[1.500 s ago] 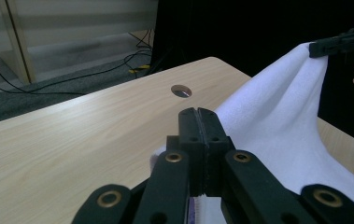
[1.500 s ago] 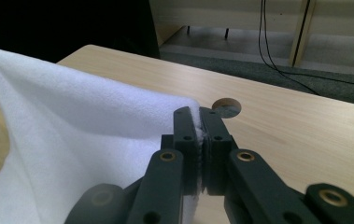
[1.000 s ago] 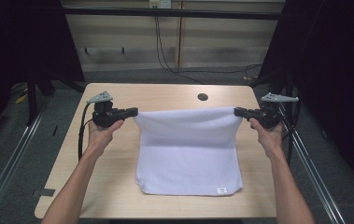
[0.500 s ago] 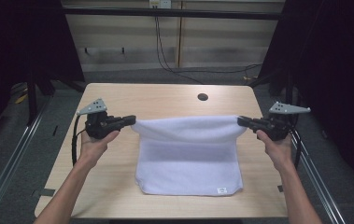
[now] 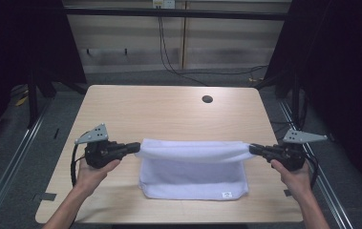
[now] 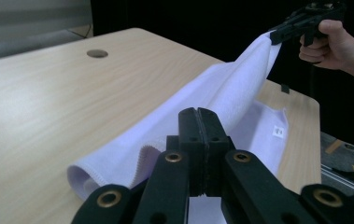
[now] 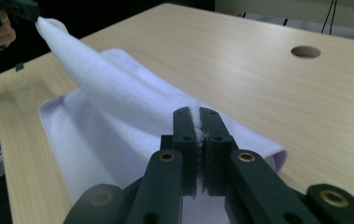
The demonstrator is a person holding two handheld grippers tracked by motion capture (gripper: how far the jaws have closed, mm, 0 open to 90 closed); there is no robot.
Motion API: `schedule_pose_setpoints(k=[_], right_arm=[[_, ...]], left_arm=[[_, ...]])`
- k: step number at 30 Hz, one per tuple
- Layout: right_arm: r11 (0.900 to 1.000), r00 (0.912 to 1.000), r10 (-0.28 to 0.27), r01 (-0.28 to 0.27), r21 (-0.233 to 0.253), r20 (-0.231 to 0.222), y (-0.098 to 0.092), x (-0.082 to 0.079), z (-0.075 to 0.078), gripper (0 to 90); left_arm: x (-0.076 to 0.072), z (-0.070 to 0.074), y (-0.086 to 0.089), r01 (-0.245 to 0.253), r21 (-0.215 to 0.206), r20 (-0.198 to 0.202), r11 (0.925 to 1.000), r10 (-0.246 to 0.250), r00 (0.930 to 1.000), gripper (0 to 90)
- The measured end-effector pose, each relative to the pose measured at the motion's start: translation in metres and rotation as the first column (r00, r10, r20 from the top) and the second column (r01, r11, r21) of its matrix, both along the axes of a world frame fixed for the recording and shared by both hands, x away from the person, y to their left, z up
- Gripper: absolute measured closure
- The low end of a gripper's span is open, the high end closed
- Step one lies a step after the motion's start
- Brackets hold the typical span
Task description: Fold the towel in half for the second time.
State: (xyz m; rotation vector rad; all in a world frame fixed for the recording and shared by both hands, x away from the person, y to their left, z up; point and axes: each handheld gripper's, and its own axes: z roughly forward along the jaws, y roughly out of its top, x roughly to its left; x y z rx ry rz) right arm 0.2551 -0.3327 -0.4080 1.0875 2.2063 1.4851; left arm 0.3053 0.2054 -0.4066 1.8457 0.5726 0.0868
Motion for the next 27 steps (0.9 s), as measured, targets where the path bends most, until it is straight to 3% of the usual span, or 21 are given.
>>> schedule_pose_setpoints(k=[8,15,18,22,27], right_arm=[[0.998,0.9968,0.028,-0.032,-0.051,-0.075,0.005,-0.023,-0.026,85.6],[0.994,0.9859,0.048,-0.063,-0.091,-0.16,0.006,-0.041,-0.049,81.4],[0.989,0.9783,0.06,-0.085,-0.124,-0.199,0.008,-0.048,-0.06,79.3],[0.985,0.9721,0.067,-0.1,-0.138,-0.225,0.009,-0.056,-0.068,77.2],[0.982,0.9653,0.064,-0.106,-0.155,-0.253,0.013,-0.061,-0.078,74.1]], left_arm=[[-0.014,-0.034,-0.002,0.04,0.078,-0.071,0.9962,-0.034,0.9969,90.0],[-0.028,-0.052,-0.004,0.095,0.14,-0.124,0.9855,-0.078,0.9892,89.9],[-0.036,-0.061,-0.008,0.13,0.172,-0.154,0.9766,-0.104,0.9826,89.8],[-0.048,-0.071,-0.011,0.174,0.224,-0.183,0.9589,-0.134,0.9739,89.6],[-0.053,-0.078,-0.014,0.198,0.277,-0.201,0.9403,-0.145,0.9689,89.5]])
